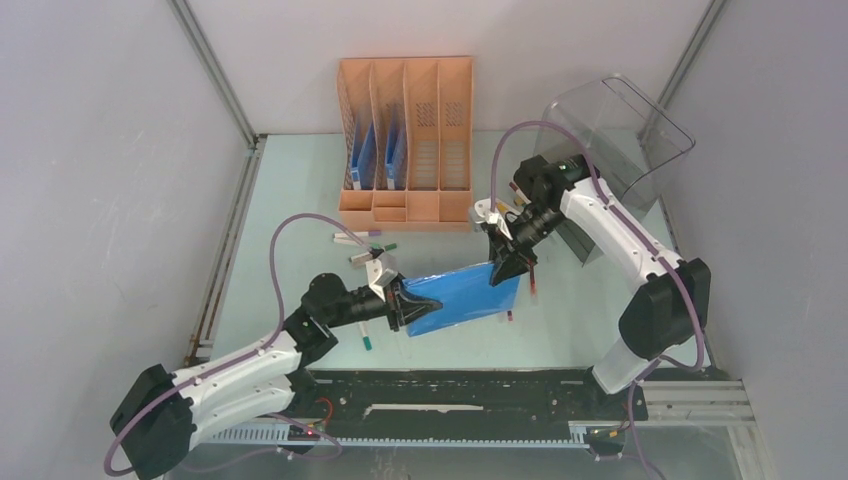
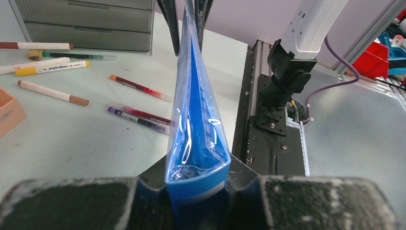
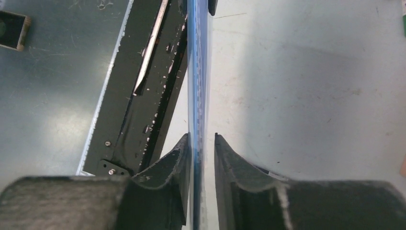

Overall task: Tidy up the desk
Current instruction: Pick up the folder from the corner of the board, then place the folder in the storage box.

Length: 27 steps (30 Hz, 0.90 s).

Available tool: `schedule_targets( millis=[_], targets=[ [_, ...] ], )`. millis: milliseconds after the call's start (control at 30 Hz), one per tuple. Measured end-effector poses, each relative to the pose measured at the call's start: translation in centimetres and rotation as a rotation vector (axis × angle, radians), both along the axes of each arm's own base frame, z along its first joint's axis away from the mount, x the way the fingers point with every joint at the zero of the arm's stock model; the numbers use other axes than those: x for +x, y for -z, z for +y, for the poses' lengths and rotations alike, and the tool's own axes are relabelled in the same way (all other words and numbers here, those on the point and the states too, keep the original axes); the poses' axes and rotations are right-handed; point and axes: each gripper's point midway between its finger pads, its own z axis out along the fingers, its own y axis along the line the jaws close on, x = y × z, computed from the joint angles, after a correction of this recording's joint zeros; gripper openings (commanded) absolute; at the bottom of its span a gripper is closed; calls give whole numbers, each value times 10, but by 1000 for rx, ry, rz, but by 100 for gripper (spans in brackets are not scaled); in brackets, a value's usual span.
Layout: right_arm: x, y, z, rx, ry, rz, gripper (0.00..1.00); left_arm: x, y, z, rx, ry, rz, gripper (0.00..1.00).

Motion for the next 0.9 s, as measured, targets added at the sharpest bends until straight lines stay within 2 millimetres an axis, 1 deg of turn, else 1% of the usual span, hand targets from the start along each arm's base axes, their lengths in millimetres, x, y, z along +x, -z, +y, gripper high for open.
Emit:
schedule_targets(
  millis=[100, 200, 300, 367, 500, 600, 667, 733, 833, 900],
  targets=[
    [1, 1, 0, -9, 36, 12, 62, 4, 1, 3, 11, -29, -12, 0],
    [3, -1, -2, -16, 82, -11, 73, 10, -5, 10, 8, -85, -41, 0],
    [6, -10, -9, -14, 136, -59, 78, 18, -12, 17, -4, -139, -63, 0],
    [13, -19, -16, -3, 192, -94, 80, 25, -13, 23, -1, -181, -70, 0],
    [31, -40, -42, 28, 345, -156, 83, 42, -16, 35, 12, -273, -70, 0],
    [36, -50, -60, 58, 437, -181, 88, 61, -23, 47, 19, -369, -81, 0],
    [31, -52, -67, 77, 475, -188, 91, 77, -32, 58, 13, -450, -94, 0],
    [21, -51, -71, 99, 492, -190, 94, 92, -44, 66, 2, -527, -111, 0],
    [9, -51, -75, 142, 510, -190, 97, 116, -64, 76, -15, -638, -144, 0],
    [6, -50, -77, 173, 528, -187, 97, 132, -75, 79, -21, -699, -168, 0]
  ],
)
